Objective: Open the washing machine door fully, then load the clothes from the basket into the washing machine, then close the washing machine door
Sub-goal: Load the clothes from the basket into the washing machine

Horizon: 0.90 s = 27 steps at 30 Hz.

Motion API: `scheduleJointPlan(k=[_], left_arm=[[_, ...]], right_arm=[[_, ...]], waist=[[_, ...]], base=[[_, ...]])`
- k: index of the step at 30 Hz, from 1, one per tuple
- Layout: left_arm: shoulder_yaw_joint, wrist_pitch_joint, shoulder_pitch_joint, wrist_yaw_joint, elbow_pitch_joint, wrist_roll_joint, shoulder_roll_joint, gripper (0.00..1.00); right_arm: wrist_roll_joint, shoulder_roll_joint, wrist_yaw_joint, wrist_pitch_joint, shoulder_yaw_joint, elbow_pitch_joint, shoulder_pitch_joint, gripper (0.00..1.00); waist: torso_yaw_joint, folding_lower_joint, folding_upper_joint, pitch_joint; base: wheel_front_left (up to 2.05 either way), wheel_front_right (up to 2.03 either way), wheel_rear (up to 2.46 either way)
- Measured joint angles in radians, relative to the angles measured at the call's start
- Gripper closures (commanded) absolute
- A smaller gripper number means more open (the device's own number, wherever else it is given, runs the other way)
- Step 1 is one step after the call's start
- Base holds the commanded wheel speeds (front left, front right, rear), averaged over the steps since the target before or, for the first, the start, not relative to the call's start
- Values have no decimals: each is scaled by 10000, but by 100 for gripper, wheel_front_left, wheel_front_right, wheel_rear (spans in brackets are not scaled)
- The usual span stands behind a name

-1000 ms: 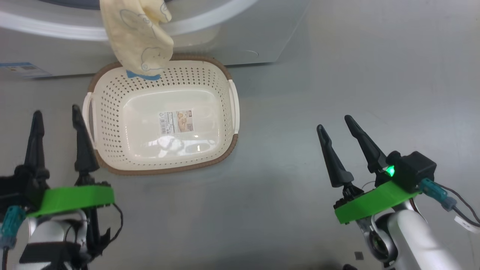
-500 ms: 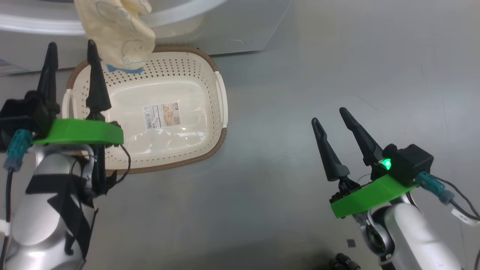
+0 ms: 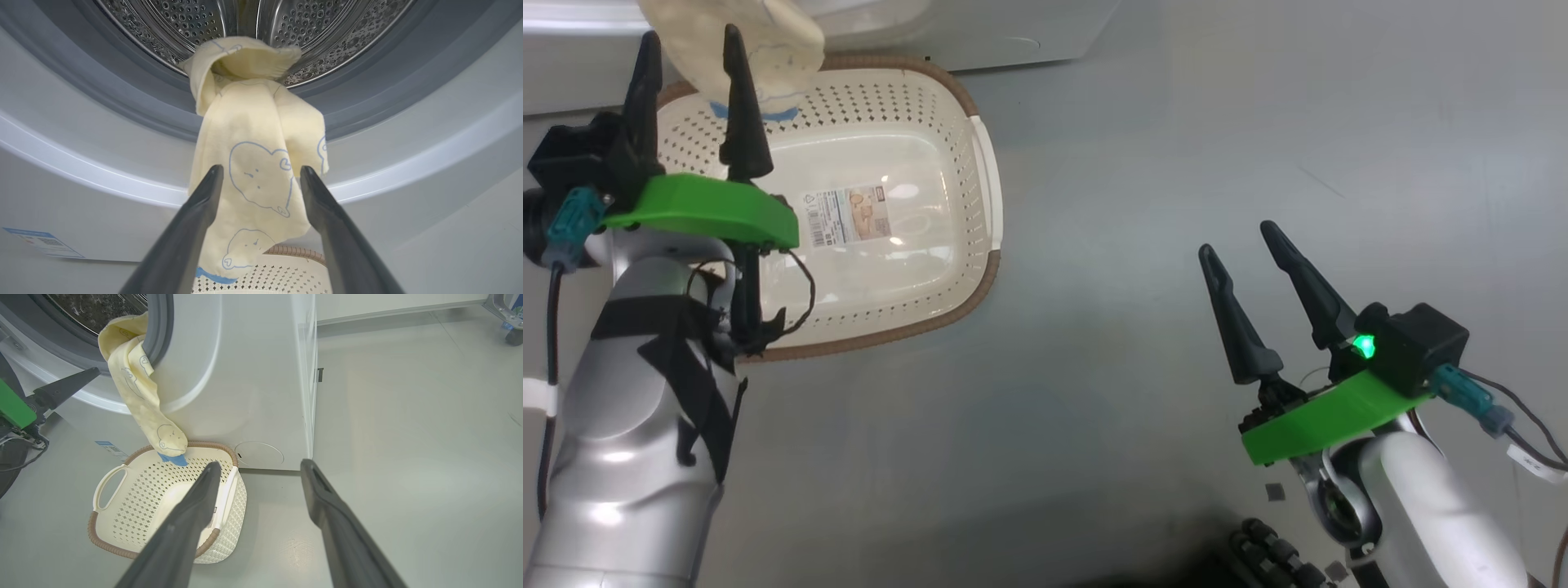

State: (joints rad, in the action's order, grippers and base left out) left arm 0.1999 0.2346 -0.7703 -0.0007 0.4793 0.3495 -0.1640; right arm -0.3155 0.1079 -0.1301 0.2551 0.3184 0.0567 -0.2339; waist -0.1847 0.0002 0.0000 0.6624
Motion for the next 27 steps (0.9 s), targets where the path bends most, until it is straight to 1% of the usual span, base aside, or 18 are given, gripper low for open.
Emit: scheduleJointPlan(k=[9,13,27], left_arm=[[0,134,-694,-382,1260,40,301,0],[-31,163,-1036,-531,1710,40,324,0],[-337,205,-2240,-790,2491,-313,347,0]], right_arm=[[12,-2,0,0,-35,-50,-195,0],[90,-4,0,0,-40,-88,-226,0],[90,-71,0,0,-27,-151,-398,0]], waist=[[21,-1,0,545],[33,-1,0,752],[-104,-3,0,1370]], base=[[0,0,0],[0,0,0],[0,0,0]])
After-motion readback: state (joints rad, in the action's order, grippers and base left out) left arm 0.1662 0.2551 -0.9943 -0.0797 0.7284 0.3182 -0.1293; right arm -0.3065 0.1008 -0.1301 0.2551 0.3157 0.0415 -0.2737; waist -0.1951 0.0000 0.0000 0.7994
